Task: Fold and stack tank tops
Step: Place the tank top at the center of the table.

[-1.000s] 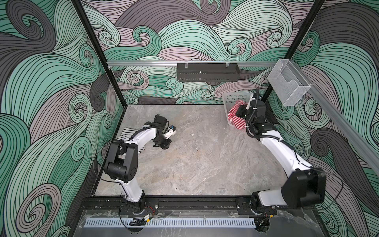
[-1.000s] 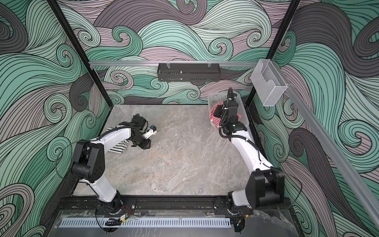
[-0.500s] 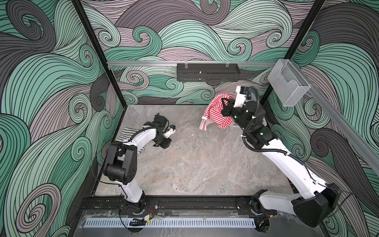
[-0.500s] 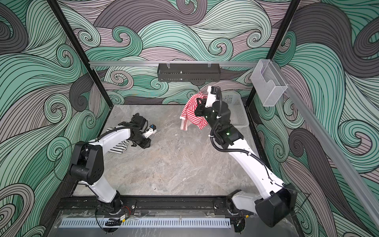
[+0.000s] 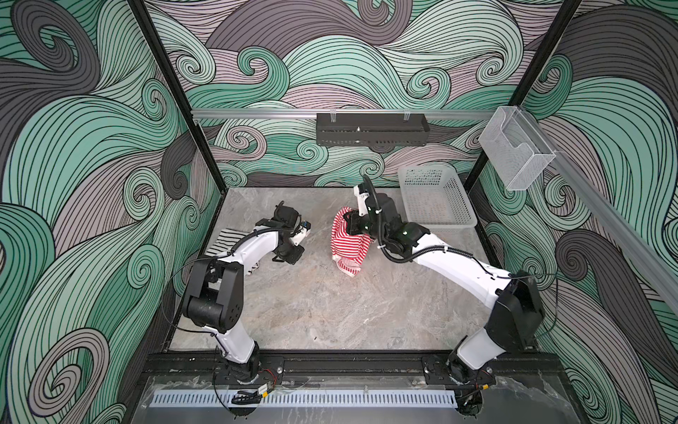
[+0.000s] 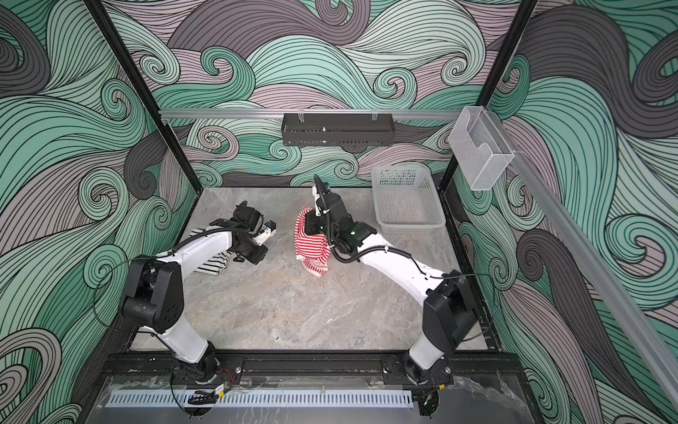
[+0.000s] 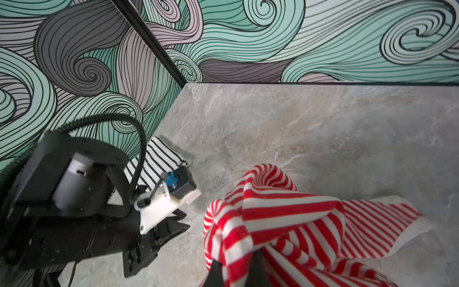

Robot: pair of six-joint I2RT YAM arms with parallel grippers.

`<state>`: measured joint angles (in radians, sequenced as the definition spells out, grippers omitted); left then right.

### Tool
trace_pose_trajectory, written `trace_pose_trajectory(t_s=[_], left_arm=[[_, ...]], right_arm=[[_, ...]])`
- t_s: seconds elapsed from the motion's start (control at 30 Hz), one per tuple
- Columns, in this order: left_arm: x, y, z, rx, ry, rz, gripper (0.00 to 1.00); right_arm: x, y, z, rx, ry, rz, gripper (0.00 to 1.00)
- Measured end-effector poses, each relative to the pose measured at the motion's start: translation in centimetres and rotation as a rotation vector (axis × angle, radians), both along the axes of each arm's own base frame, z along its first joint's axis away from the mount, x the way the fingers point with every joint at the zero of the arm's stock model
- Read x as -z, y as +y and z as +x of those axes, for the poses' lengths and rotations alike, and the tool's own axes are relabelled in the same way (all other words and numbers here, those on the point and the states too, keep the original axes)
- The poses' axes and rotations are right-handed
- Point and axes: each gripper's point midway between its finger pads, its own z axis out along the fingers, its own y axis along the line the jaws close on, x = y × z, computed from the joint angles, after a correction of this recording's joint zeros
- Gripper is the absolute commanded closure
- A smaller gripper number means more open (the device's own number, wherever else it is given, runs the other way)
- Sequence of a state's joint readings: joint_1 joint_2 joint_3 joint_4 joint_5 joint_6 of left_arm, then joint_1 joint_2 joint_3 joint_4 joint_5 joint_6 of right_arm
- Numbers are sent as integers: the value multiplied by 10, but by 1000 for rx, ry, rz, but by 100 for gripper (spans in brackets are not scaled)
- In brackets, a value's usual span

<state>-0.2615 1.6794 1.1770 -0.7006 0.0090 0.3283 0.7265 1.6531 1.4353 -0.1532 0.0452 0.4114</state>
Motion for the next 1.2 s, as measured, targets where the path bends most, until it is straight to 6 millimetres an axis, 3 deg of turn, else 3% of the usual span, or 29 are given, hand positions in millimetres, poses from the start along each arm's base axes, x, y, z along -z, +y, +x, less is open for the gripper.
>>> trace_pose_trajectory(t_s=[0.17,0.27,0.43,0.57,0.7,0.73,0.8,0.83,0.97,1.03,1.2], left_arm=[[-3,12,5,-34,-17,17,73],[-11,15,6,-45,-39,15,73],[-27,17,5,-49,-82,5,73],[-27,18,4,-46,-82,7,73],[-25,19,5,-49,-78,19,73],[-24,20,6,-50,-75,23,73],[-22,20,7,-51,-64,31,73],[-14,25,-1,-55,-18,57,73],[-2,28,-7,-57,36,72,73],[-4,27,-6,-59,33,69,73],[-28,21,12,-64,-47,42,72]], right_arm=[[-52,26,31,-10,-101,35,100],[-54,29,34,-9,-97,33,100],[-10,37,32,-22,59,-91,100],[37,65,22,-109,197,-199,100],[99,99,-5,-232,339,-330,100],[115,105,-12,-258,371,-356,92],[148,111,-31,-303,446,-412,63],[156,115,-35,-318,456,-420,54],[168,111,-53,-372,499,-426,38],[166,100,-66,-389,507,-410,36],[139,61,-92,-374,516,-294,37]])
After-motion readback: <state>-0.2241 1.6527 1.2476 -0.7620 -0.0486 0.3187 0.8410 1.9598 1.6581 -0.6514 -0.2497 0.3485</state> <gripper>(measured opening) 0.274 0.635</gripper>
